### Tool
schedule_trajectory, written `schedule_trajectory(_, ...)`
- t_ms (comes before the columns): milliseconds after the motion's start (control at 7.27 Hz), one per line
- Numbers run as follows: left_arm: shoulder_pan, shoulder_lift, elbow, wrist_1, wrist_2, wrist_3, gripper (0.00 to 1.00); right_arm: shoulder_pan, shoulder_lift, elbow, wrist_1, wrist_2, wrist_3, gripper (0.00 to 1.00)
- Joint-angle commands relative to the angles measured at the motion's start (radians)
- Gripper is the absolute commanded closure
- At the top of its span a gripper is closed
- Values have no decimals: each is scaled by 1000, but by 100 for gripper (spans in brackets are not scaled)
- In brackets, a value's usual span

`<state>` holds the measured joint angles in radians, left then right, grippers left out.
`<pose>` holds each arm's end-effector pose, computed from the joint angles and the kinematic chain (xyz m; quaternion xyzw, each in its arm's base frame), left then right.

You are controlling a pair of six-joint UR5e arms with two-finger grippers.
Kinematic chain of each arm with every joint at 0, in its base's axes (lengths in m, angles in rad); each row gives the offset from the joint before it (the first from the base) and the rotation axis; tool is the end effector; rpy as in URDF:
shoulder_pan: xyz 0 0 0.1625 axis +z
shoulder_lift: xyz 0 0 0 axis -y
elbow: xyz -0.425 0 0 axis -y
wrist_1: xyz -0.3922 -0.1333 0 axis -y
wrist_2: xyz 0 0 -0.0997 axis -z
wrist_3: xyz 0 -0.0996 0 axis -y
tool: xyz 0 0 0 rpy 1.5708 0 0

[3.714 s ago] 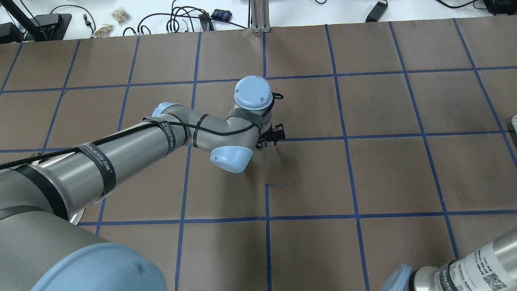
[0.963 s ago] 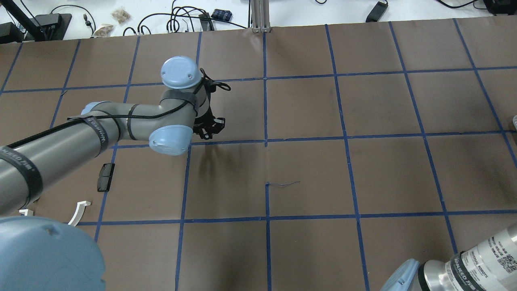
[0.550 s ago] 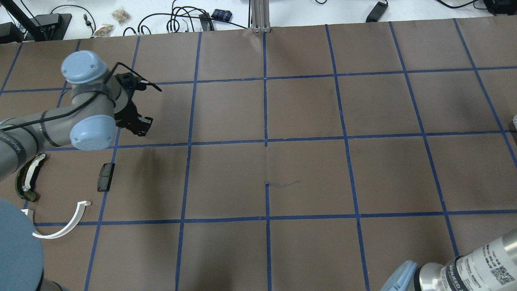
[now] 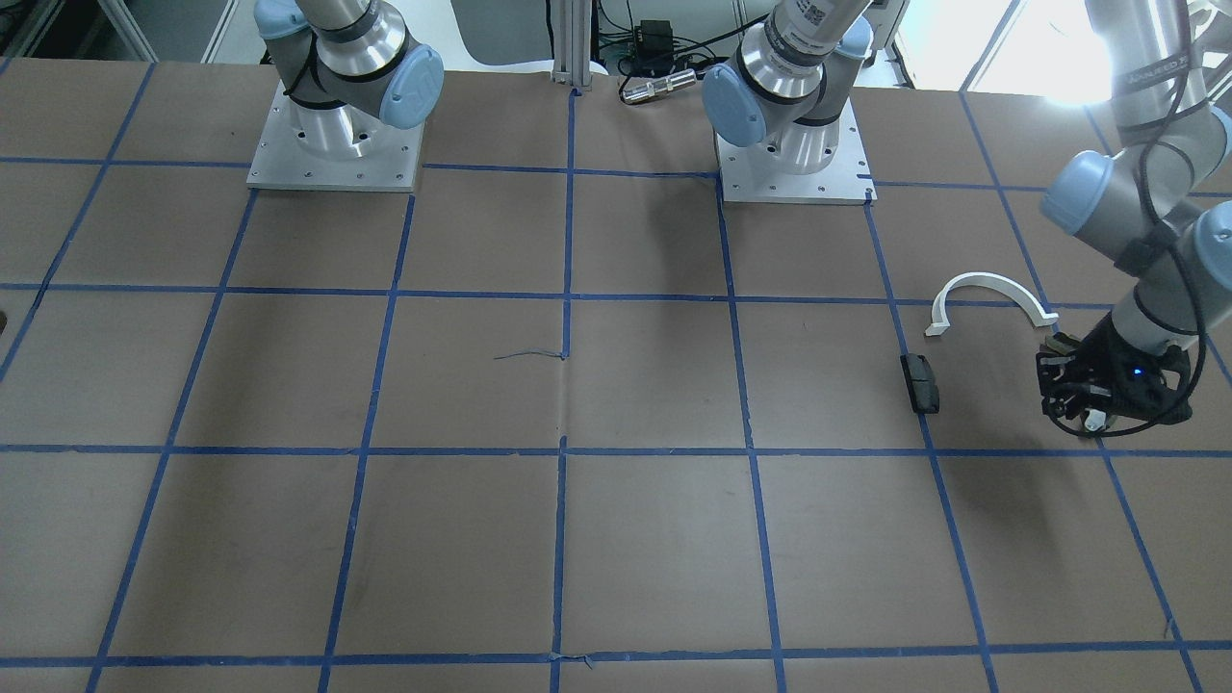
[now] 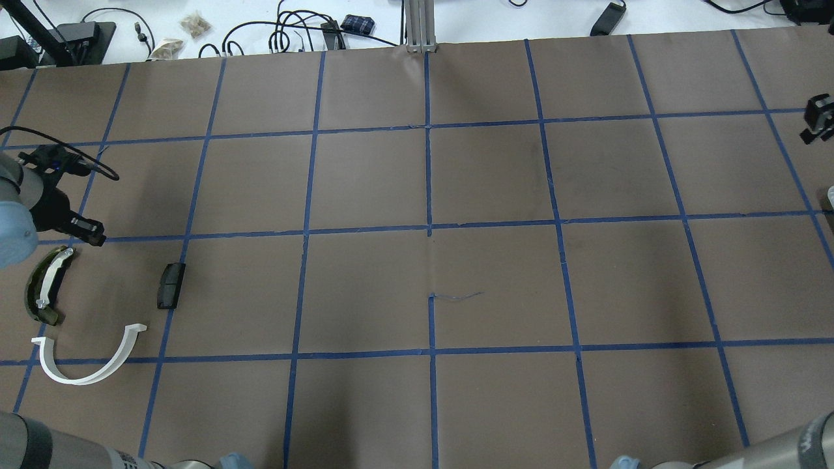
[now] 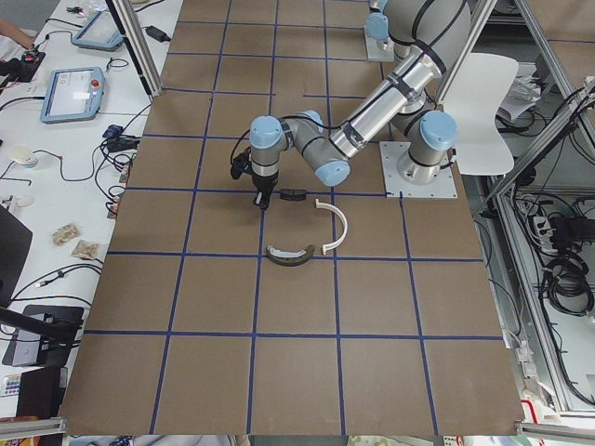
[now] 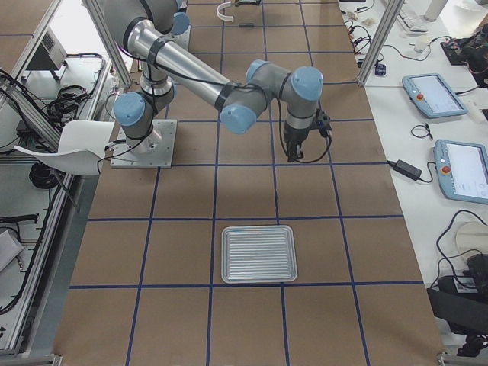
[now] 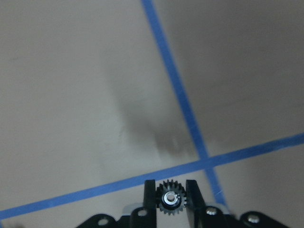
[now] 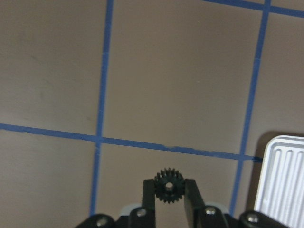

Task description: Place bearing gear from tray to pile

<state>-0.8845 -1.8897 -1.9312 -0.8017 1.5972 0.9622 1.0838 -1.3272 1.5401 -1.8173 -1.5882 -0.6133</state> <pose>0.2453 -0.5057 0.2294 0.1368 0.9895 -0.0208 0.0419 -0.1593 -0.5820 0.3959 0.0630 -0.9978 0.0098 0.0162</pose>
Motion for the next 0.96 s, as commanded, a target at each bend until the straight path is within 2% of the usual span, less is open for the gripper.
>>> schedule_trajectory(0, 38, -20, -40, -8, -3, 12, 100, 268, -73, 79, 26, -6, 372, 97)
schedule_trajectory(138, 36, 10, -98, -5, -5, 7, 100, 380, -84, 125, 3, -30, 564, 97)
schedule_trajectory(275, 38, 17, -115, 4, -9, 7, 100, 492, -72, 162, -57, -26, 748, 97)
schedule_trajectory(413, 38, 18, -117, 4, -25, 6, 92, 602, -28, 223, -197, -18, 886, 97)
schedule_trajectory(550, 38, 15, -117, 4, -25, 6, 43, 693, 37, 292, -376, -19, 993, 96)
schedule_trajectory(688, 36, 14, -117, 4, -42, 4, 26, 755, 107, 304, -516, 14, 1071, 94)
schedule_trajectory(825, 27, 27, -114, 4, -71, 4, 21, 815, 161, 298, -557, 93, 1180, 94)
